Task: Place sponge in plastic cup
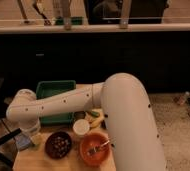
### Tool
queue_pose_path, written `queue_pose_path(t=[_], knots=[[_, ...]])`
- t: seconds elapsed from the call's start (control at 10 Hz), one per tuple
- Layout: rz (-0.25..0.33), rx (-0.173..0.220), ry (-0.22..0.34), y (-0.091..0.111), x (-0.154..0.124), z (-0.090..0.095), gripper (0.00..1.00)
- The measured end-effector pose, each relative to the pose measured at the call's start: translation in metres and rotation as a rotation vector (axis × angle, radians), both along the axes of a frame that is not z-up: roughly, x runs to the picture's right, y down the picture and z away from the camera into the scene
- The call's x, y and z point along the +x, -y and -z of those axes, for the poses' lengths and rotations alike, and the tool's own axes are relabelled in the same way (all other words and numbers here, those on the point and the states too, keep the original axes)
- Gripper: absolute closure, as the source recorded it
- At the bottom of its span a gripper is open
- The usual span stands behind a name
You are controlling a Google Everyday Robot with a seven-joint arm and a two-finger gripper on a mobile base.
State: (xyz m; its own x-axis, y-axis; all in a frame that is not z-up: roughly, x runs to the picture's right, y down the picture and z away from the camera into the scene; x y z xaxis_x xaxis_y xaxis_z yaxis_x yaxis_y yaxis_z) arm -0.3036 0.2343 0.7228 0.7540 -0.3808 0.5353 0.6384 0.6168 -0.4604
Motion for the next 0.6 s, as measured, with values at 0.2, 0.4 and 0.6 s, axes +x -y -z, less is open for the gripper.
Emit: queue_pose_path(t=[0.2, 0.4, 0.6], knots=[[-0.003, 0.0, -0.002, 0.0003, 0.0012, -0.0016, 0.2], [-0.004, 0.0, -0.003, 0.0006, 0.002, -0.0031, 0.2], [-0.004, 0.0, -0.002, 0.0013, 0.0023, -0.0037, 0.2]])
